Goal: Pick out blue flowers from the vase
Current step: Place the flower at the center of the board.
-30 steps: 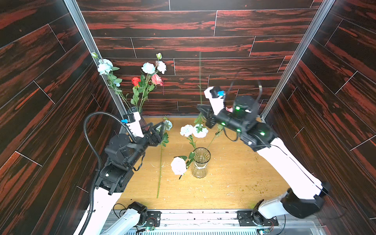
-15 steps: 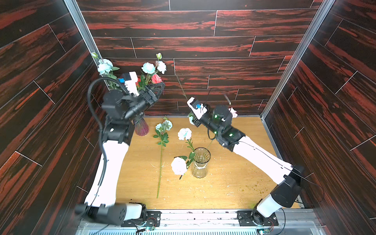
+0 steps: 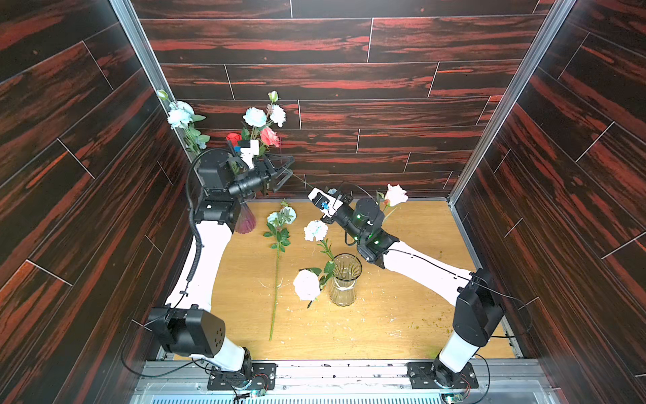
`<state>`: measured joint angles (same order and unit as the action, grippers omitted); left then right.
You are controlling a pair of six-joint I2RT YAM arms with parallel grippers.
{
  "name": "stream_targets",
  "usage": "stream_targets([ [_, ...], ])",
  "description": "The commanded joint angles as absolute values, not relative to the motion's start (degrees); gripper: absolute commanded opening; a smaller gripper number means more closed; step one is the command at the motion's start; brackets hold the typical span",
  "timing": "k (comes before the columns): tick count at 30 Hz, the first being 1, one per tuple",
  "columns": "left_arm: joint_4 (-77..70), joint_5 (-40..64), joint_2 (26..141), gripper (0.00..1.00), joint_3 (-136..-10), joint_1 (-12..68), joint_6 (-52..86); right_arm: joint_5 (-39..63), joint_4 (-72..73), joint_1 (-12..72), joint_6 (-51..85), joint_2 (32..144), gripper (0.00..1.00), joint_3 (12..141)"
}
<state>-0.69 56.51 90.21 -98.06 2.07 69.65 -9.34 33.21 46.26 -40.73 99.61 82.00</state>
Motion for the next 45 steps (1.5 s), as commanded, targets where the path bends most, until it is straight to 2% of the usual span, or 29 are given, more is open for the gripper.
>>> stream_targets([
  [1, -1.6, 61.4, 92.2, 0.64, -101.5, 3.5, 71.6, -10.7, 36.0, 46.7, -42.6, 100.0, 0.00, 82.7],
  [6, 18.0, 62.0, 91.6, 0.63, -103.2, 6.5, 56.2, -11.2, 35.0, 47.6, -43.8, 100.5, 0.00, 83.6],
  [13, 14.4, 63.6, 88.5, 0.59, -96.8, 7.2, 58.0, -12.7, 35.4, 48.7, -47.0, 101.5, 0.00, 84.0],
  [17, 18.0, 63.9, 88.0, 0.57, -96.8, 9.0, 54.8, -13.6, 36.2, 49.3, -48.4, 102.1, 0.00, 84.1],
  [23, 21.3, 64.1, 86.0, 0.35, -94.0, 9.1, 51.3, -14.5, 37.4, 49.6, -49.6, 102.3, 0.00, 83.8],
  [30, 20.9, 64.1, 84.7, 0.02, -92.9, 9.1, 51.2, -15.5, 38.6, 50.0, -51.4, 103.1, 0.00, 83.8],
  [36, 19.8, 62.0, 84.4, 0.00, -92.5, 8.8, 51.0, -15.8, 39.5, 50.6, -51.5, 102.8, 0.01, 83.4],
  [37, 19.4, 61.3, 84.3, 0.00, -92.3, 8.7, 51.0, -15.9, 39.5, 50.9, -51.4, 102.6, 0.18, 83.4],
  [38, 19.0, 60.7, 84.2, 0.00, -92.1, 8.5, 51.0, -16.0, 39.4, 51.2, -51.4, 102.3, 0.25, 83.5],
  [42, 17.8, 57.8, 83.9, 0.00, -91.8, 7.1, 50.8, -15.7, 38.5, 52.4, -49.0, 100.1, 0.69, 82.9],
  [43, 17.5, 57.0, 83.8, 0.00, -91.8, 6.7, 50.8, -15.2, 37.6, 52.5, -47.7, 99.1, 0.75, 82.8],
  [45, 17.0, 55.8, 83.5, 0.00, -91.9, 6.2, 50.7, -13.8, 35.6, 52.6, -45.2, 97.2, 0.81, 82.8],
])
